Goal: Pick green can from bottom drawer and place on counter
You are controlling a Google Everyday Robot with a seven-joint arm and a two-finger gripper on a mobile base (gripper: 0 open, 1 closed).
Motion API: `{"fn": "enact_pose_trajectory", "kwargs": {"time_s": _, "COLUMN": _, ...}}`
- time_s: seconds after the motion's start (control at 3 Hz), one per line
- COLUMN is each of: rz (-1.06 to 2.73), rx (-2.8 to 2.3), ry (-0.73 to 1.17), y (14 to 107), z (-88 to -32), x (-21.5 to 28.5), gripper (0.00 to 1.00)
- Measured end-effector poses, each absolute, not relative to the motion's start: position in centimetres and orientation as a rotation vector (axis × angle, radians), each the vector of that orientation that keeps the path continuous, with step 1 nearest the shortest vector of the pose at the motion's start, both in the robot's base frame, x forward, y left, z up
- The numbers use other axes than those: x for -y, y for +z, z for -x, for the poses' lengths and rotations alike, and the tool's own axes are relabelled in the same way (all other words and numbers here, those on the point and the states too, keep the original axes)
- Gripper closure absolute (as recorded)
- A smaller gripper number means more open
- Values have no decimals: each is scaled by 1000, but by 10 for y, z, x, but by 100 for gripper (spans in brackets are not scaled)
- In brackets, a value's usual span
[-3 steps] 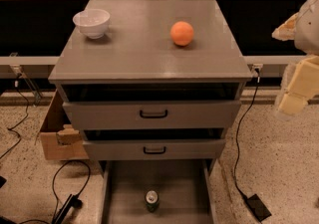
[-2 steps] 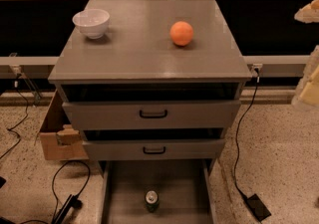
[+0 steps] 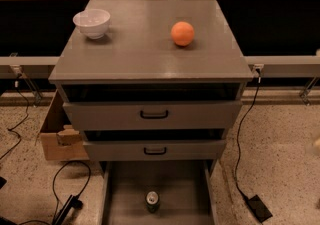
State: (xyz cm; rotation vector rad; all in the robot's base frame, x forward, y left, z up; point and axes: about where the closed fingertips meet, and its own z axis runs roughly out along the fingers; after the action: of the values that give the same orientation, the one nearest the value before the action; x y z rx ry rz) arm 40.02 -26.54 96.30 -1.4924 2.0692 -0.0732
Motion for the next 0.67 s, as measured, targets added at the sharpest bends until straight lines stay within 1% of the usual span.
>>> {"fn": "enact_pose_trajectory", "kwargs": {"time_s": 0.33, "rz": 1377, "rx": -2008, "ry": 47, "y": 887, "z": -386, "x": 275, "gripper": 0}}
{"fn": "enact_pose_trajectory", "kwargs": {"time_s": 0.67, "rz": 1227, "rx": -1916, "ry": 98, "y": 843, "z": -395, "x": 281, "gripper": 0}}
